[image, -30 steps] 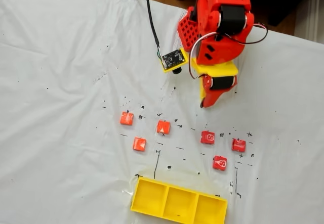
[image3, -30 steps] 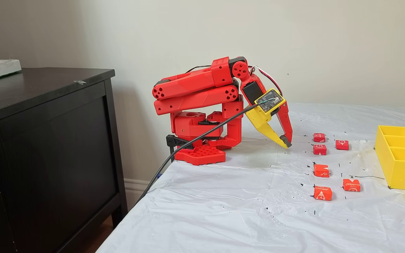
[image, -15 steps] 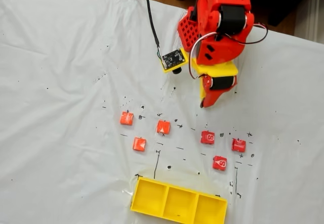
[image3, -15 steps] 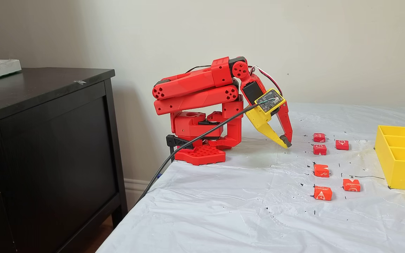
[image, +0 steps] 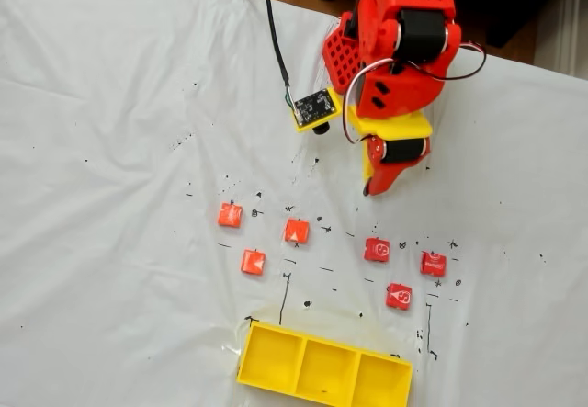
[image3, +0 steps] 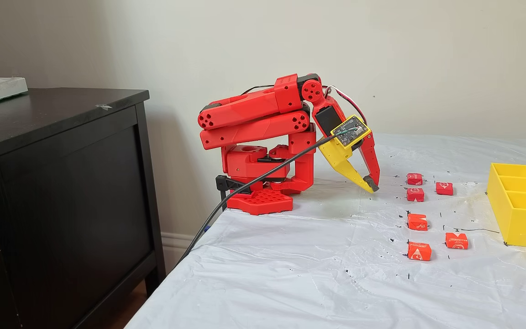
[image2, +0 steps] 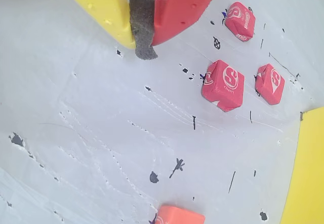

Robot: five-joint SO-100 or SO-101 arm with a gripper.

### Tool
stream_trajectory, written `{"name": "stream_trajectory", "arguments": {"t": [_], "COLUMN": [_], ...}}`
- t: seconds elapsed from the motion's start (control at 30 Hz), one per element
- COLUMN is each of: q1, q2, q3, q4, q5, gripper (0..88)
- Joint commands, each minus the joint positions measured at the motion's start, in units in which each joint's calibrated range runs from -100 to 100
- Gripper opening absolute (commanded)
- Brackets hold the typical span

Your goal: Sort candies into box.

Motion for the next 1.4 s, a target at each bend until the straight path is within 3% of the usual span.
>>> {"name": "stream_trajectory", "arguments": {"t": [0.0,0.43,0.53,0.63,0.67,1.07,1.17,1.3,1.37], "q1": [-0.17,-1.08,-10.31,-12.58,-13.48,-13.21,-12.40,-5.42,-6.60], "q2": [-0.34,-0.34,-0.34,-0.34,-0.34,-0.42,-0.42,-0.34,-0.34], "q3": [-0.38,-0.38,0.89,5.81,5.99,-0.66,-9.76,-16.31,-18.32], "q4": [0.97,0.97,1.37,4.32,4.24,5.14,4.08,-3.05,-4.68], "q5": [0.34,0.44,9.38,26.57,26.81,21.39,17.24,3.27,3.13], "gripper": [0.2,0.2,0.2,0.3,0.6,0.2,1.1,0.1,0.1]}}
